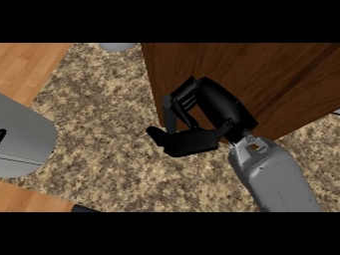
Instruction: Pick up the bottled water, place it into the cabinet and close the cabinet
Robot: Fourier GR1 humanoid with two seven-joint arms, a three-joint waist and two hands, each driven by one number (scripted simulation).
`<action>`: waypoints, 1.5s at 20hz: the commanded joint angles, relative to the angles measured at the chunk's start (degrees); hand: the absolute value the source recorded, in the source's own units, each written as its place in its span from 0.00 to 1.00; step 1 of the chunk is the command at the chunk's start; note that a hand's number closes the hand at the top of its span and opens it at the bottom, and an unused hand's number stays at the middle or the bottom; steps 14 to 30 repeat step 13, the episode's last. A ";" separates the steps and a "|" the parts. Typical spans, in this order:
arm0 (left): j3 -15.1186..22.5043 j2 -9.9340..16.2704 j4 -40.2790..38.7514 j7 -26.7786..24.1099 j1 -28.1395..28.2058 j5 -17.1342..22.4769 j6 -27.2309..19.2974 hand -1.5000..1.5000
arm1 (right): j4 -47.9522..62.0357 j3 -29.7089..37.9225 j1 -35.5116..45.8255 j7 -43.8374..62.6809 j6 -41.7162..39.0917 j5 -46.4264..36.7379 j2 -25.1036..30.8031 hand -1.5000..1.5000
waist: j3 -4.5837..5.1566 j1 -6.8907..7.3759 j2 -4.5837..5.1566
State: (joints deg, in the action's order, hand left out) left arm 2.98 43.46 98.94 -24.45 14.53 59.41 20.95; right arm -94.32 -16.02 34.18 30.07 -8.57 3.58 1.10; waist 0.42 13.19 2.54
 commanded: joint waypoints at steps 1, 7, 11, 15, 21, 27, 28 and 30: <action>-0.51 -0.35 -1.59 -0.43 -0.10 0.02 0.51 0.00 | 10.59 3.59 10.86 -1.07 7.66 -0.46 -1.05 1.00 | -0.06 -0.77 0.10; -1.33 -0.56 -1.65 -0.70 0.48 0.93 0.90 0.00 | 18.01 7.29 16.78 -2.23 15.45 3.67 -1.10 0.00 | -0.25 -1.88 0.05; -1.70 -0.23 -1.33 -0.67 0.84 1.08 1.43 0.00 | 21.24 5.91 18.54 -3.17 19.17 5.84 -1.10 0.00 | -0.29 -2.30 -0.02; -1.32 -1.08 -1.77 -1.55 1.85 -0.03 1.36 0.00 | 22.63 5.66 18.64 -4.20 20.66 6.50 -1.10 0.00 | -0.27 -2.42 0.02; -1.32 -1.08 -1.77 -1.55 1.85 -0.03 1.36 0.00 | 22.63 5.66 18.64 -4.20 20.66 6.50 -1.10 0.00 | -0.27 -2.42 0.02; -1.32 -1.08 -1.77 -1.55 1.85 -0.03 1.36 0.00 | 22.63 5.66 18.64 -4.20 20.66 6.50 -1.10 0.00 | -0.27 -2.42 0.02; -1.32 -1.08 -1.77 -1.55 1.85 -0.03 1.36 0.00 | 22.63 5.66 18.64 -4.20 20.66 6.50 -1.10 0.00 | -0.27 -2.42 0.02; -1.32 -1.08 -1.77 -1.55 1.85 -0.03 1.36 0.00 | 22.63 5.66 18.64 -4.20 20.66 6.50 -1.10 0.00 | -0.27 -2.42 0.02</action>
